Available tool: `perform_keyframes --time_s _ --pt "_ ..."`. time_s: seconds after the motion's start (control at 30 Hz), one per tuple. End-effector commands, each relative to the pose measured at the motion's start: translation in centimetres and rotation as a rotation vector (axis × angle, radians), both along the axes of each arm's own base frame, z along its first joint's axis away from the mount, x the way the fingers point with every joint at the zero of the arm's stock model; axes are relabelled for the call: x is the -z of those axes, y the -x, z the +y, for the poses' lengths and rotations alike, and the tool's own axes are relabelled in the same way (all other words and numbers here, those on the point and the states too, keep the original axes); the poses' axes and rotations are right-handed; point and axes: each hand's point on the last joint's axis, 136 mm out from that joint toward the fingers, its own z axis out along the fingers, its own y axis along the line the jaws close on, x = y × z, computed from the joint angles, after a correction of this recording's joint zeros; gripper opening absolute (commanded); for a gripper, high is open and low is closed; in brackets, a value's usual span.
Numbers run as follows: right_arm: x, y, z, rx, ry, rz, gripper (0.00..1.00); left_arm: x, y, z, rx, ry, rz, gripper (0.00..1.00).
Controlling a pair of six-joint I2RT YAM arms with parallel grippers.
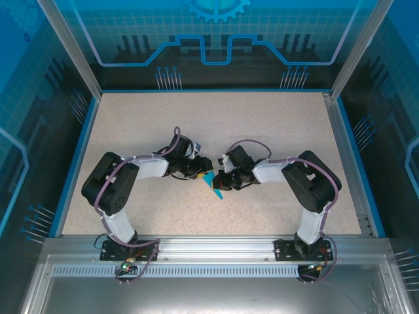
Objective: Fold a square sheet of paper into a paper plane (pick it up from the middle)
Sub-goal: Fold the wing for the fifth time at the center of the table.
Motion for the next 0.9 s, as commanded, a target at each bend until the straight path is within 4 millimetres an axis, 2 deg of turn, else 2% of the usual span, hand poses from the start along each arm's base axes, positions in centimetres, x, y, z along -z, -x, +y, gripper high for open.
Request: perform_keyframes --time_s 0.0,0.23,0.87 --pt "6.0 5.2 -4.9 0.025 0.246 0.212 0.01 1.0 -1.0 -0.2 -0.004 -0.022 -0.017 0.39" --pt "6.2 5.3 -5.0 0.008 0.278 0.226 0.00 2.6 -1.5 1.2 -0.026 -0.079 -0.009 0.39" --pt "6.3 5.9 -5.1 -0.006 0.285 0.228 0.00 2.0 -4.4 5.5 -0.075 -0.091 -0.014 0.42"
